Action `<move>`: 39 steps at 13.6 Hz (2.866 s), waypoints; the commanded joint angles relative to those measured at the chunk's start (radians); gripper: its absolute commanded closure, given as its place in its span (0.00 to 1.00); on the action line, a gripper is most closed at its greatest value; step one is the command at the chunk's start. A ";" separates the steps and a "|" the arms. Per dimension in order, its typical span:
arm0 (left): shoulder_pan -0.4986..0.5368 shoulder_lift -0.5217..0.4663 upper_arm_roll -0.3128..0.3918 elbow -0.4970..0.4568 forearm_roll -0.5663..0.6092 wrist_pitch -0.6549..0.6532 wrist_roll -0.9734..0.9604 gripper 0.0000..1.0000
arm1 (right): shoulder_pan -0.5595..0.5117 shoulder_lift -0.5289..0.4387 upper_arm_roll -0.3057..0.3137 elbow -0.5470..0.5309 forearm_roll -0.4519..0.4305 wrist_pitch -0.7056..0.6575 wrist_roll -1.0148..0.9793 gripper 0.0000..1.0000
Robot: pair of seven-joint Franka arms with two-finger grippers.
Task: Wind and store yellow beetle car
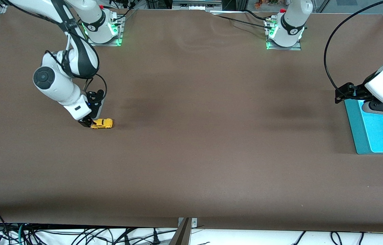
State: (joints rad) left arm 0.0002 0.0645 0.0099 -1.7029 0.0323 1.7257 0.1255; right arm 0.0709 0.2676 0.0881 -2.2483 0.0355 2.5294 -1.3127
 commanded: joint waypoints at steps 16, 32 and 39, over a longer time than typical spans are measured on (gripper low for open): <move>0.006 0.015 -0.005 0.034 0.014 -0.028 0.002 0.00 | -0.042 0.136 0.004 -0.001 0.003 0.153 -0.126 0.86; 0.006 0.015 -0.005 0.034 0.014 -0.035 0.003 0.00 | -0.060 0.157 0.024 0.004 0.003 0.169 -0.241 0.86; 0.006 0.015 -0.005 0.034 0.014 -0.035 0.003 0.00 | -0.140 0.174 0.022 0.004 0.003 0.169 -0.374 0.86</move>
State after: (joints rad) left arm 0.0002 0.0648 0.0099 -1.7029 0.0323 1.7154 0.1255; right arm -0.0322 0.4029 0.1034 -2.2477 0.0356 2.6721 -1.6245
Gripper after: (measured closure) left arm 0.000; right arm 0.546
